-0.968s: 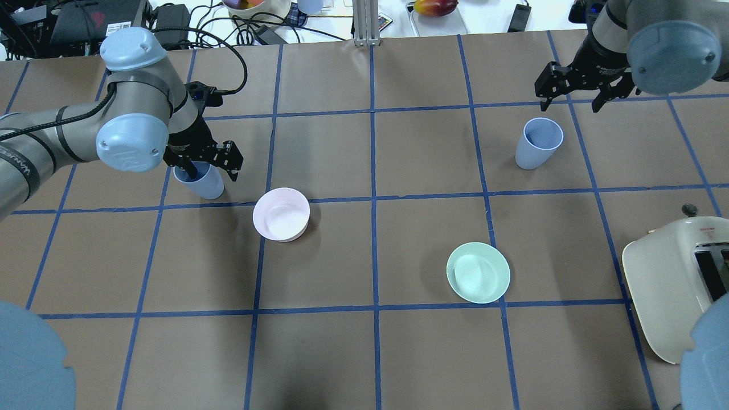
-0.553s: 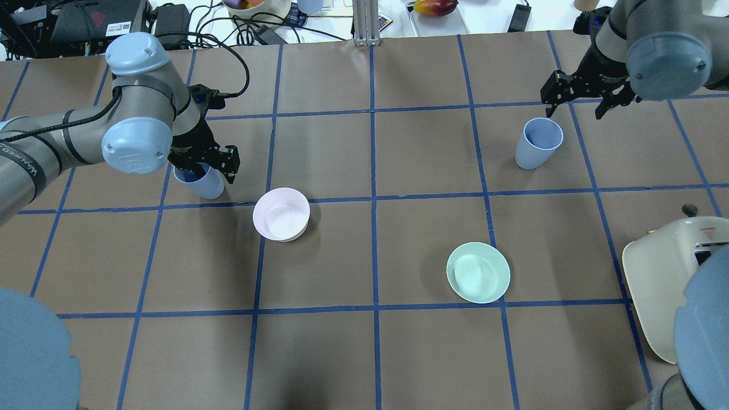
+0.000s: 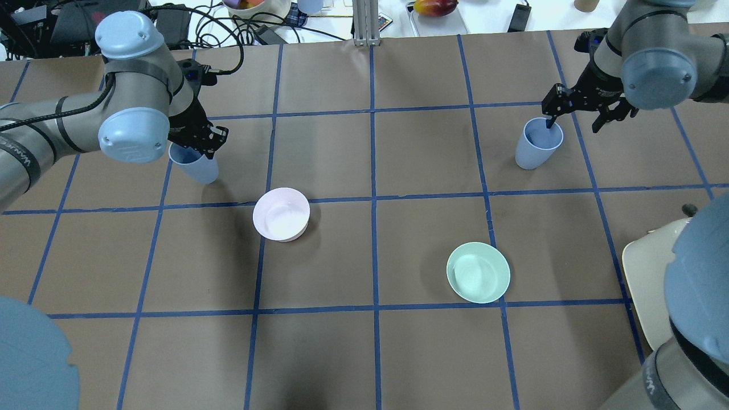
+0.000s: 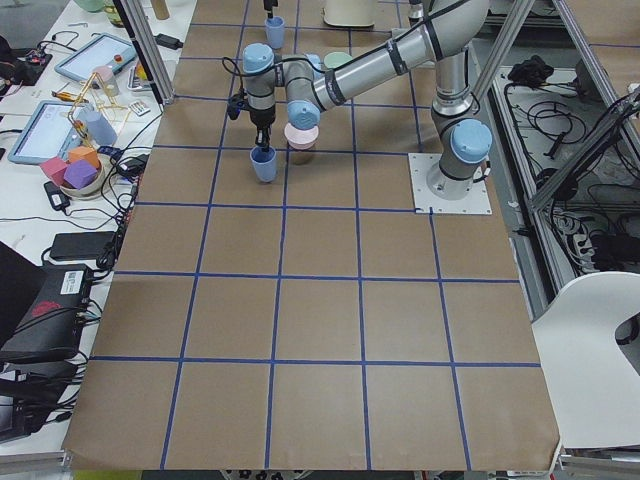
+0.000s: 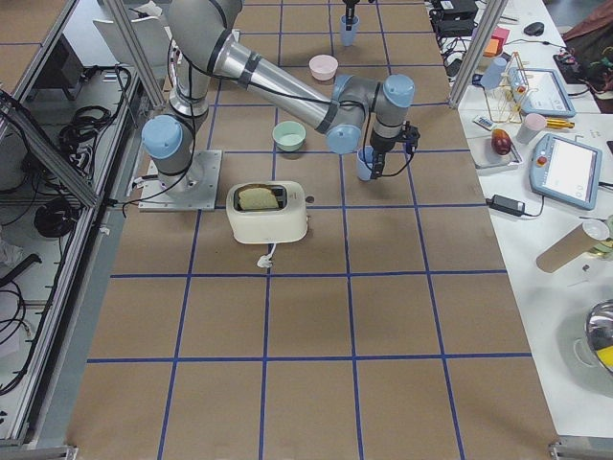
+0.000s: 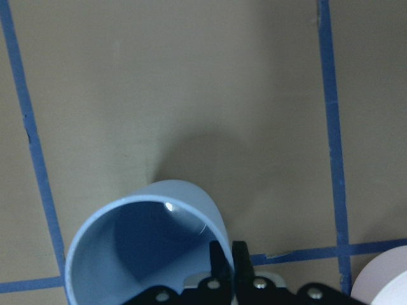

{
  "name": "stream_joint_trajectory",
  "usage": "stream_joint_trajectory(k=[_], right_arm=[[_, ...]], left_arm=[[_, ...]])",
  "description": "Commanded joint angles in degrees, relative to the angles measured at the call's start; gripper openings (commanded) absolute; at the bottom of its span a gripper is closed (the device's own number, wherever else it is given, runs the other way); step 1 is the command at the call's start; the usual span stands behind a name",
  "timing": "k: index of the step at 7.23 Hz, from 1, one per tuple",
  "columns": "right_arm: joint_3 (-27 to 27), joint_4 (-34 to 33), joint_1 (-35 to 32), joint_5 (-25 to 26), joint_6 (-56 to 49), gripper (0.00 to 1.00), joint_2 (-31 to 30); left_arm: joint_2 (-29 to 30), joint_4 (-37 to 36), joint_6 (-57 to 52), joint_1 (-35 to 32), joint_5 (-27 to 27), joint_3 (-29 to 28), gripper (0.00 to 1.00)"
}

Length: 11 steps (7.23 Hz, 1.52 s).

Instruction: Stack blue cups with both arms

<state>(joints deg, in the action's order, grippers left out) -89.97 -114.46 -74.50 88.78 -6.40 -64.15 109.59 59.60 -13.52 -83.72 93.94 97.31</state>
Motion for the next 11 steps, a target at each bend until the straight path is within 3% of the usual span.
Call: stream_joint_trajectory(k=[1,3,4,5,6,7,8,11], right_arm=[[-0.02,-1.20,-0.03,-0.10,-0.36,0.99,1.83],[-0.11,-0.86,-0.12,-0.53,-0.10,0.73,2.10],[-0.11,-0.51,-0.03,-2.80,-0.01,0.47,2.10],[-0.11,-0.16,-0.12,-3.17,-0.10,0.30,2.01],[-0.11,0.63,-0.12,-3.35,-0.10,0.20,1.75],[0.15,1.94,-0.21,-3.35,-0.10,0.00,1.49],[0.50,3.18,-0.29,-3.26,-0.27,0.00,1.05],[2.16,6.16,-0.47,-3.35,-0.28,0.00,-0.63]], left_arm=[[-1.92,7.33,6.18,-3.97,-1.56,-5.52,0.00],[-1.49,13.59,21.45,-12.75,-2.00,-10.37,0.00],[-0.96,13.18,31.35,-16.01,-3.05,-11.00,0.00],[-0.17,12.91,38.85,-18.91,-3.06,-10.92,0.00],[0.53,12.39,44.75,-21.81,-4.54,-10.48,0.00],[1.84,11.51,52.29,-24.97,-4.82,-9.61,0.00],[3.51,5.15,56.11,-26.83,-5.08,-9.16,0.00],[6.86,2.20,60.46,-29.84,-5.00,-6.79,0.00]])
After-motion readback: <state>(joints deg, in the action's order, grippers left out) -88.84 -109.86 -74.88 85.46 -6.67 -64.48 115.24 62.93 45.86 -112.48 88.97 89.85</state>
